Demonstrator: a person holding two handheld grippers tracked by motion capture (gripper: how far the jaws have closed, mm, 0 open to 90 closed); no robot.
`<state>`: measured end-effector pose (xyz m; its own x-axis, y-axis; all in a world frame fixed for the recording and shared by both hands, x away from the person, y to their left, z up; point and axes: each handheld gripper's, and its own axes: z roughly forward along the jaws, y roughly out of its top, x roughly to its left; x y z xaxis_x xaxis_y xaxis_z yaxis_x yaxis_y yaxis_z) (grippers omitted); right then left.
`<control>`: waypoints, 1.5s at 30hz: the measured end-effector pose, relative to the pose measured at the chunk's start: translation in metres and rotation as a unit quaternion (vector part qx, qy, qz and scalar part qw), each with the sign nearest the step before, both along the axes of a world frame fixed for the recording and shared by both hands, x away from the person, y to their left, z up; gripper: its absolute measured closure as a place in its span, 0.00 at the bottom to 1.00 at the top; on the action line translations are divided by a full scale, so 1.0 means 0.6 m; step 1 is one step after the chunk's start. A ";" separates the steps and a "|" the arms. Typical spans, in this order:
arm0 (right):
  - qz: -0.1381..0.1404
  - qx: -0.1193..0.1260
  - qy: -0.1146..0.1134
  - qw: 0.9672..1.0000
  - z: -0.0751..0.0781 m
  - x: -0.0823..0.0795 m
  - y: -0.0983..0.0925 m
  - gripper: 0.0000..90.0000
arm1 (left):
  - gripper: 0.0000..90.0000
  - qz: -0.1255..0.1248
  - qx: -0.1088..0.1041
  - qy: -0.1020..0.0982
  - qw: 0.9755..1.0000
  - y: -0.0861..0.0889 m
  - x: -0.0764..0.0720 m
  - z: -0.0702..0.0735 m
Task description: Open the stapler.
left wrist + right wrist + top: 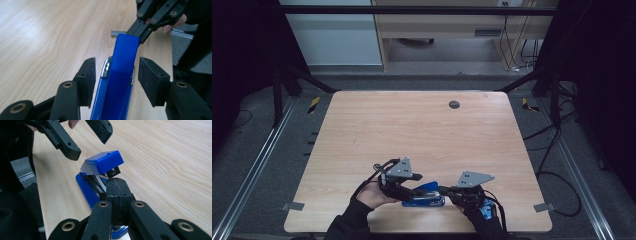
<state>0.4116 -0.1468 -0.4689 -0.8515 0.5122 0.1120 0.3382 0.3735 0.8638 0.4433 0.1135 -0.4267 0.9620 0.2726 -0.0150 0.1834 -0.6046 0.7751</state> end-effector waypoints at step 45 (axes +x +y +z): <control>-0.002 0.001 0.006 1.000 0.000 0.004 0.004 1.00 | 0.71 0.271 -0.153 -0.054 0.949 -0.021 -0.169 -0.123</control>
<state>0.4142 -0.1444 -0.4692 -0.8477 0.5160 0.1228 0.3500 0.3704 0.8604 0.3419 0.1010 -0.5005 0.6819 0.7267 -0.0830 0.3131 -0.1874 0.9310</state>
